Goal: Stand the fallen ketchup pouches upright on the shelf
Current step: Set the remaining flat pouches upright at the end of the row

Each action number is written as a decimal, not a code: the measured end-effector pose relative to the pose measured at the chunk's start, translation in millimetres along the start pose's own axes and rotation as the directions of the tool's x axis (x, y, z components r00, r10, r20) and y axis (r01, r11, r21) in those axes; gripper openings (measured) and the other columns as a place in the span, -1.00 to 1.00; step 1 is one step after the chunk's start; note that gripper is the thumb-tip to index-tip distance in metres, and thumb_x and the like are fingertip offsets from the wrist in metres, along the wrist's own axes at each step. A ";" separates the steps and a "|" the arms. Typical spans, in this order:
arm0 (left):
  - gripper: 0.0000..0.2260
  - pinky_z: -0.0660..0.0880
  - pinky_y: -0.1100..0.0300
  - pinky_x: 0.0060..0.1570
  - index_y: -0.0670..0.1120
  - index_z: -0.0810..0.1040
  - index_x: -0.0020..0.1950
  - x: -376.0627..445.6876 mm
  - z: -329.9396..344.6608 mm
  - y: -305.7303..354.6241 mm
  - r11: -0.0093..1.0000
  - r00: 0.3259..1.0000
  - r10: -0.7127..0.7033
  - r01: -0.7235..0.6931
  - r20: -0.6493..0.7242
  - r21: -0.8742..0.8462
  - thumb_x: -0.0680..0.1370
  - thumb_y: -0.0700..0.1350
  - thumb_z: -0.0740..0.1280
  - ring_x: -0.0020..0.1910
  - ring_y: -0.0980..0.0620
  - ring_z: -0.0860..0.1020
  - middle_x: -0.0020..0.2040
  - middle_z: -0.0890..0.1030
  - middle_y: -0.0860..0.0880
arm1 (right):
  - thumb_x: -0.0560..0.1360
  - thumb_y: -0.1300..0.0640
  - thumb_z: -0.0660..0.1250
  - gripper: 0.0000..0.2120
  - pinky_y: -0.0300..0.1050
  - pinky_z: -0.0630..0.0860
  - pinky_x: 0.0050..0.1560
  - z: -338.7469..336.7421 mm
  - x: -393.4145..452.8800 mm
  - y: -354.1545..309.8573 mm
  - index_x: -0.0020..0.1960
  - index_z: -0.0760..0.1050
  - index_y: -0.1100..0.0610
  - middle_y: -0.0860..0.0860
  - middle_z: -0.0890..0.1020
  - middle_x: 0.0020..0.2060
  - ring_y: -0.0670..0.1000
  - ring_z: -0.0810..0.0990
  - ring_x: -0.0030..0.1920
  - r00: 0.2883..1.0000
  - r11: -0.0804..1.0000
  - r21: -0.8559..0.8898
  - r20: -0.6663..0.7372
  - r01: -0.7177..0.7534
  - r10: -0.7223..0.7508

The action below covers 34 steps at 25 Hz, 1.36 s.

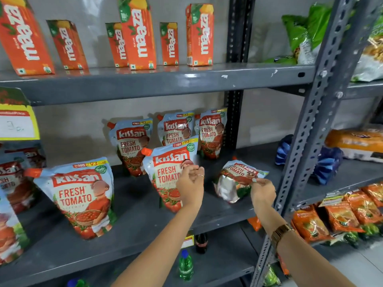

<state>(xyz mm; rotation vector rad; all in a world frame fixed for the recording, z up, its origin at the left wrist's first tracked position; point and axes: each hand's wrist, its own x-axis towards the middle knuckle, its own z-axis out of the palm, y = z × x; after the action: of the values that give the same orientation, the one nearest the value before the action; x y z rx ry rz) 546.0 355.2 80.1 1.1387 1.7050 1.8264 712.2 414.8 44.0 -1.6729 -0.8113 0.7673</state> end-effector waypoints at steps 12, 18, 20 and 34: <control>-0.69 0.43 0.06 0.11 -0.26 0.50 0.16 25.5 92.5 -20.9 0.827 0.812 -0.562 0.547 0.159 0.128 0.46 -0.15 0.33 0.15 -0.15 0.50 0.18 0.55 -0.21 | 0.52 0.20 0.17 -0.70 0.19 0.47 0.23 13.9 69.1 17.6 0.16 0.46 0.35 0.28 0.58 0.13 0.30 0.54 0.15 0.916 0.991 -0.118 0.387 -0.063 0.104; -0.80 0.52 0.16 -0.25 -0.12 0.52 -0.05 21.7 73.7 -4.9 0.647 0.495 -0.753 0.679 0.434 0.347 0.34 -0.22 0.33 -0.17 -0.01 0.54 -0.15 0.56 -0.07 | 0.51 0.16 0.22 -0.74 -0.04 0.49 -0.03 20.9 72.0 3.2 0.09 0.53 0.30 0.26 0.63 0.09 0.24 0.60 0.08 0.934 0.965 -0.258 0.332 -0.043 0.130; -0.70 0.55 0.12 -0.22 -0.14 0.48 0.07 19.7 72.8 -6.2 0.599 0.426 -0.779 0.722 0.460 0.347 0.35 -0.21 0.39 -0.07 -0.06 0.56 0.01 0.57 -0.11 | 0.50 0.14 0.24 -0.74 -0.08 0.49 -0.11 24.5 74.5 -2.8 0.06 0.55 0.28 0.23 0.66 0.03 0.19 0.63 0.03 0.898 0.951 -0.304 0.404 -0.049 0.175; -0.89 0.46 0.29 -0.25 -0.15 0.56 -0.16 11.3 109.3 -5.7 0.900 0.895 -0.432 0.435 0.109 -0.006 0.46 -0.34 0.32 -0.06 0.02 0.55 -0.11 0.61 -0.06 | 0.52 0.30 0.22 -0.86 -0.32 0.46 -0.50 14.3 75.1 -42.9 0.01 0.49 0.14 0.06 0.61 -0.07 0.05 0.61 -0.14 0.902 0.974 0.179 0.383 0.136 -0.197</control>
<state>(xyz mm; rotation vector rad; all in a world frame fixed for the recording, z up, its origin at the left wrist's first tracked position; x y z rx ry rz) 622.2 434.0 70.1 0.7460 1.6968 1.4816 736.9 492.6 76.0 -1.3092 -1.1374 1.0397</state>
